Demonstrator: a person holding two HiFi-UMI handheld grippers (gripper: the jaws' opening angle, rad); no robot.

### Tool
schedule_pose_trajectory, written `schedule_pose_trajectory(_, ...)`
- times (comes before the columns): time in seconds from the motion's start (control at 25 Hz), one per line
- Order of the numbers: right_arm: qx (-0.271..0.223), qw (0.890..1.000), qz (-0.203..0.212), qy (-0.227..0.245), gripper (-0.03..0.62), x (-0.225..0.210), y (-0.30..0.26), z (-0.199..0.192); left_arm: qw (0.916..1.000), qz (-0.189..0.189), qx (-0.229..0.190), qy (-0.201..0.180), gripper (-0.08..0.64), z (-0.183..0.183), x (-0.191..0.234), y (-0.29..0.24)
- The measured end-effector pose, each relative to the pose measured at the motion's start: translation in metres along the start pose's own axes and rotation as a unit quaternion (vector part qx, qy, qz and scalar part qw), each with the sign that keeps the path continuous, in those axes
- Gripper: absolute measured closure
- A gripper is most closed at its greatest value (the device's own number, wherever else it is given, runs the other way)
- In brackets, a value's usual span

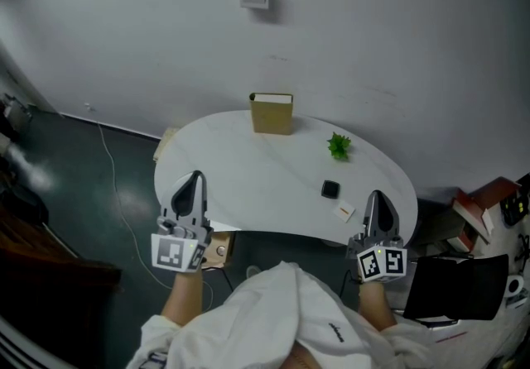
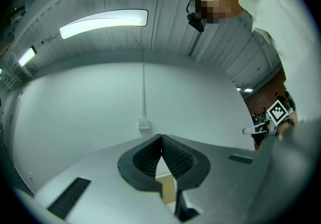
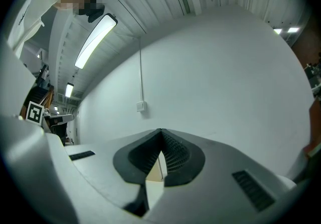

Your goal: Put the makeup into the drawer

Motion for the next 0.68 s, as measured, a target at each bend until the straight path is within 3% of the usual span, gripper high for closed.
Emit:
schedule_pose_trajectory(0.32,0.002,1.0,-0.003,-0.008,0.575,-0.002,-0.005,-0.002,0.9997,0.01,0.021,-0.002,0.534,-0.007,0.006,-0.001)
schedule_pose_trajectory(0.68,0.01,1.0,0.003,-0.011,0.575,0.002,-0.01,-0.008,0.9999,-0.001,-0.013,0.0,0.534,-0.018,0.001,-0.002)
Point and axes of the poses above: the fingertips, and each gripper's own axes: y backward along the fingers, x to its left, z out of its top, the point moved 2 cm from there along y, backward along the fingers, and after that the axes turned 5 degrees about -y, right-handed, at the moved point
